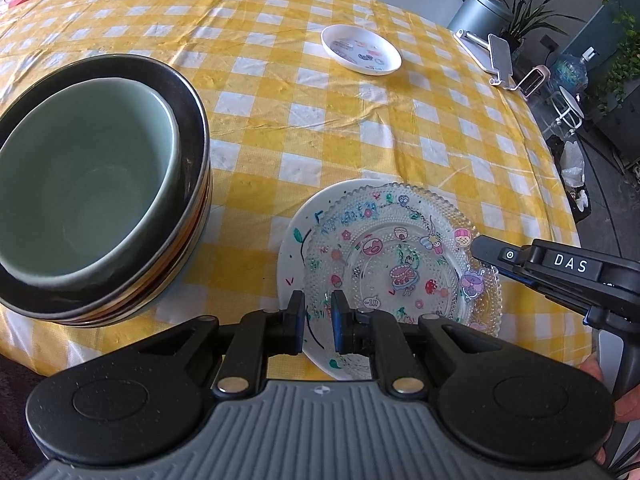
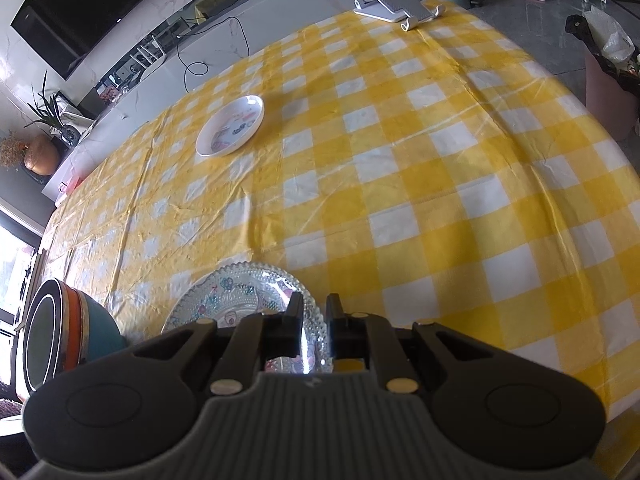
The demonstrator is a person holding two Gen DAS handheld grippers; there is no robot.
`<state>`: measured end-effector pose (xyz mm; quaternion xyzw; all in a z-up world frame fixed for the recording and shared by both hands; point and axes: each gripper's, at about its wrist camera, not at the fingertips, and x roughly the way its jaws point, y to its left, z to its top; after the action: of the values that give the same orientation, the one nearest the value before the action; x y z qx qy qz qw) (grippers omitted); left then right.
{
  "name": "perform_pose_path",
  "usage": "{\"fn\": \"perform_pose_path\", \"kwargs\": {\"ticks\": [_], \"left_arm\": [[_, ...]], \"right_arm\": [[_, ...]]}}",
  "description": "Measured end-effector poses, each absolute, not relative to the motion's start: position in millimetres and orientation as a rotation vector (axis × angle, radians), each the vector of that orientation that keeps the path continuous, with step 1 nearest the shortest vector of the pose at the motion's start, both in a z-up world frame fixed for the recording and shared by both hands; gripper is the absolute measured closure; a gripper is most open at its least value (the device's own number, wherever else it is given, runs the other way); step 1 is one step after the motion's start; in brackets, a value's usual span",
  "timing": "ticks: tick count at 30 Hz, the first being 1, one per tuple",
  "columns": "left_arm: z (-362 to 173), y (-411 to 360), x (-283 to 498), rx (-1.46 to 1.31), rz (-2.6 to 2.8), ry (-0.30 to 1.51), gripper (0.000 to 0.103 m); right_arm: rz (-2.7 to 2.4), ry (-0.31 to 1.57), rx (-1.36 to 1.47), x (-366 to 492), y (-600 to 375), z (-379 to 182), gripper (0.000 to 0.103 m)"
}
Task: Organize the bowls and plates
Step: 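Carry the glass plate with the left tool and lower it onto the Fruity plate, then open the left tool and withdraw from the glass plate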
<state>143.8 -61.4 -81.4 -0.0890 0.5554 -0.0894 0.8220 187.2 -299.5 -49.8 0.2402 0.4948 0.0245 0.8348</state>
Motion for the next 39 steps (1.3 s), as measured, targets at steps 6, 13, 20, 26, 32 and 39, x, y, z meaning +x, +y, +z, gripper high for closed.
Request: {"fn": "perform_pose_path", "kwargs": {"ticks": [6, 13, 20, 26, 32, 39], "left_arm": [[-82, -63, 144, -0.185, -0.187, 1.171, 0.089], [-80, -63, 142, -0.163, -0.161, 1.158, 0.089], [-80, -63, 138, -0.125, -0.136, 1.149, 0.089], [-79, -64, 137, -0.102, -0.129, 1.142, 0.089], [-78, -66, 136, -0.089, -0.129, 1.141, 0.088], [-79, -68, 135, -0.078, -0.127, 1.131, 0.087]], "right_arm": [[0.048, 1.047, 0.489, 188, -297, -50, 0.093], [0.06, 1.046, 0.46, 191, -291, -50, 0.093], [0.088, 1.052, 0.403, 193, -281, -49, 0.092], [0.096, 1.049, 0.345, 193, -274, -48, 0.092], [0.104, 1.046, 0.269, 192, -266, -46, 0.092], [0.114, 1.041, 0.191, 191, -257, -46, 0.087]]}}
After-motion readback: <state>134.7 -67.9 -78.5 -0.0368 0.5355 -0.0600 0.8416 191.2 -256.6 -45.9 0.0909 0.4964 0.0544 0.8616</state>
